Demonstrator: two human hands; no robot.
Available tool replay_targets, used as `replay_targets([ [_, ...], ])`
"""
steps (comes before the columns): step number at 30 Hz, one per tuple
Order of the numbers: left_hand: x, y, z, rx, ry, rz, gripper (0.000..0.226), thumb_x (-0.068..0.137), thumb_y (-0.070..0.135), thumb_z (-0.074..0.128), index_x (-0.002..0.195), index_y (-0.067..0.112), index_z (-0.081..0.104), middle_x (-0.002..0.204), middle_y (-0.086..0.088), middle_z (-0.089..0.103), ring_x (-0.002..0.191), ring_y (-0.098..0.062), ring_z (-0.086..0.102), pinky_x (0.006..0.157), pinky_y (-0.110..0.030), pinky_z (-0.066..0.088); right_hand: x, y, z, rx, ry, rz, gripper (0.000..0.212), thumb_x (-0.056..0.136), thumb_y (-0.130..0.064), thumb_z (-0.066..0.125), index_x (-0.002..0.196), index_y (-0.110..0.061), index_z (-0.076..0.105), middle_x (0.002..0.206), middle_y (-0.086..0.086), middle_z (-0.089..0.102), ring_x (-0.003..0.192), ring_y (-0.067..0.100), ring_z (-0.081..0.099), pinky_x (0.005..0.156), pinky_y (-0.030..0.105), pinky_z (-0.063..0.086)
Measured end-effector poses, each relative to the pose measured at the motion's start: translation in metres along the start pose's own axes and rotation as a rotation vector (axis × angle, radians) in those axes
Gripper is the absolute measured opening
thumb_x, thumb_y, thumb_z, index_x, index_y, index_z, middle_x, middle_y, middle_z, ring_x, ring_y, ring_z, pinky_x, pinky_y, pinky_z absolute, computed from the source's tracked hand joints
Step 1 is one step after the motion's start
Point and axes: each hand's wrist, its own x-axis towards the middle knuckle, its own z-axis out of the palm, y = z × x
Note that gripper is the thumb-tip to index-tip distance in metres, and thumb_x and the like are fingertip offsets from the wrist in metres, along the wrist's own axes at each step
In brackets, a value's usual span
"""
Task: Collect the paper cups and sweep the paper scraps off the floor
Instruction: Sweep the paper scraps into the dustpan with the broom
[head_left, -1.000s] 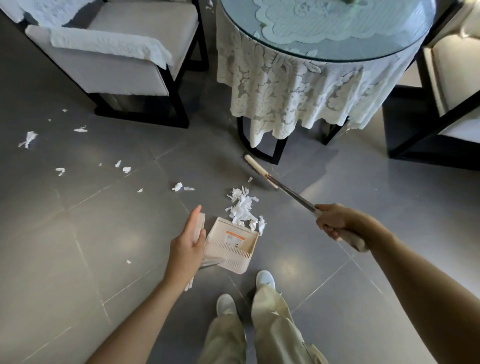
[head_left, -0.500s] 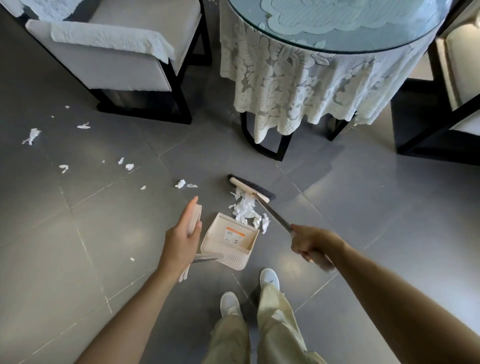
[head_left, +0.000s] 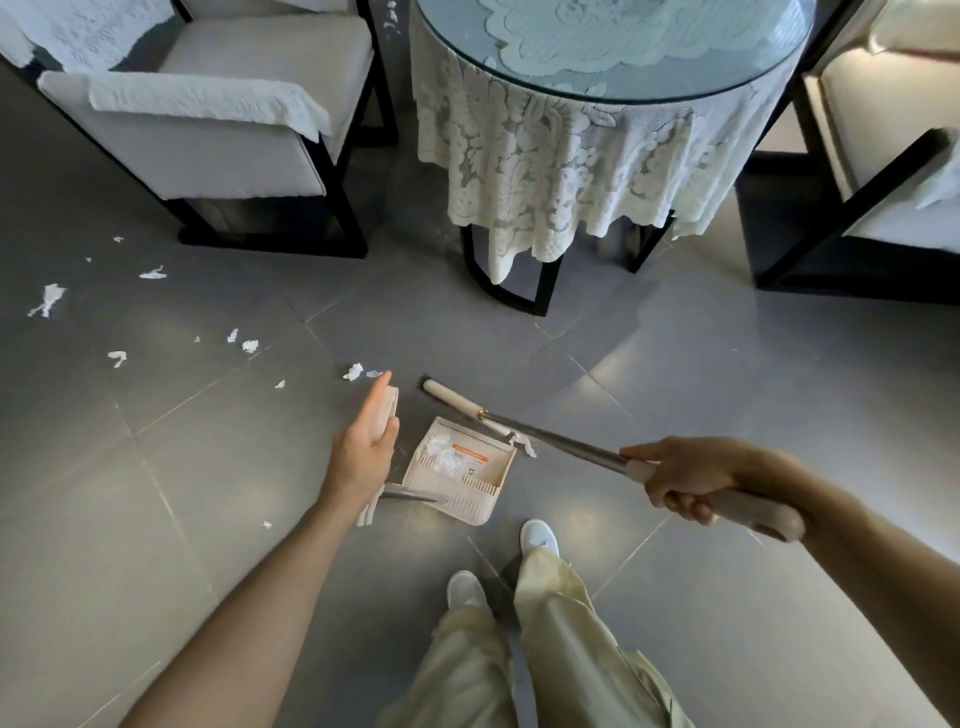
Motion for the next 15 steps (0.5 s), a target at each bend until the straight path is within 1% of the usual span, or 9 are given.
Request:
replay_targets([
  [2,-0.009,-0.005,-0.006,0.008,-0.017,0.015,0.056,0.096,0.014,0.047,0.143,0.042,0.034,0.122,-0.015,0.061,0.109,-0.038,0.056,0.093,-0.037,0.045,0.001,0.007,0.000,0.027,0.038,0.004,0.067,0.088,0.009,0.042,0.144,-0.025,0.030,0.053,0.006,0.038,0.033,0.010,0.037,0.037,0.017,0.033],
  [5,-0.020,-0.013,-0.012,0.011,-0.044,0.012,0.056,0.096,0.014,0.048,0.142,0.041,0.034,0.126,-0.005,0.061,0.106,-0.035,0.059,0.092,-0.031,0.044,0.006,0.019,0.001,0.054,0.078,0.001,0.066,0.088,0.008,0.043,0.145,-0.021,0.028,0.049,0.004,0.041,0.034,0.010,0.039,0.038,0.019,0.037],
  [7,-0.026,-0.016,-0.012,0.040,-0.086,0.030,0.055,0.096,0.014,0.048,0.142,0.041,0.035,0.118,-0.004,0.063,0.095,-0.033,0.060,0.083,-0.025,0.042,0.010,0.024,0.010,0.033,0.132,0.017,0.061,0.087,0.007,0.045,0.143,-0.016,0.031,0.053,0.005,0.046,0.037,0.011,0.043,0.041,0.022,0.041],
  [8,-0.028,-0.017,-0.012,0.060,-0.119,0.042,0.054,0.096,0.015,0.048,0.142,0.042,0.035,0.112,-0.004,0.063,0.086,-0.030,0.059,0.080,-0.023,0.040,0.013,0.026,0.018,-0.015,0.176,0.025,0.058,0.087,0.006,0.046,0.140,-0.013,0.035,0.057,0.006,0.050,0.042,0.012,0.047,0.045,0.024,0.044],
  [10,-0.032,-0.018,-0.011,0.096,-0.182,0.056,0.053,0.097,0.019,0.048,0.140,0.048,0.034,0.096,-0.004,0.061,0.070,-0.021,0.053,0.074,-0.024,0.040,0.022,0.028,0.040,-0.136,0.264,0.027,0.050,0.085,0.003,0.047,0.133,-0.007,0.043,0.070,0.007,0.057,0.054,0.015,0.053,0.054,0.026,0.048],
  [11,-0.033,-0.019,-0.010,0.109,-0.196,0.059,0.053,0.097,0.020,0.048,0.139,0.050,0.034,0.090,-0.004,0.060,0.067,-0.020,0.051,0.073,-0.026,0.041,0.028,0.028,0.051,-0.159,0.283,0.020,0.044,0.085,0.001,0.046,0.128,-0.005,0.046,0.074,0.006,0.059,0.055,0.014,0.054,0.053,0.023,0.048],
  [13,-0.033,-0.021,-0.008,0.124,-0.187,0.067,0.054,0.097,0.020,0.048,0.139,0.049,0.034,0.091,-0.005,0.061,0.067,-0.025,0.052,0.074,-0.029,0.045,0.043,0.027,0.077,-0.169,0.257,0.024,0.032,0.086,-0.002,0.045,0.117,-0.002,0.050,0.077,0.004,0.058,0.053,0.009,0.051,0.048,0.015,0.044],
  [14,-0.031,-0.022,-0.008,0.127,-0.172,0.073,0.054,0.097,0.020,0.048,0.140,0.049,0.034,0.095,-0.006,0.063,0.070,-0.029,0.055,0.077,-0.032,0.047,0.048,0.025,0.090,-0.162,0.226,0.031,0.029,0.086,-0.004,0.046,0.114,-0.002,0.051,0.078,0.004,0.058,0.054,0.009,0.050,0.051,0.016,0.044],
  [15,-0.029,-0.023,-0.007,0.132,-0.160,0.078,0.054,0.096,0.021,0.049,0.140,0.049,0.034,0.100,-0.007,0.065,0.073,-0.034,0.057,0.079,-0.035,0.049,0.054,0.024,0.103,-0.129,0.197,0.042,0.031,0.084,-0.005,0.047,0.115,-0.002,0.052,0.079,0.005,0.058,0.056,0.011,0.051,0.056,0.020,0.047],
])
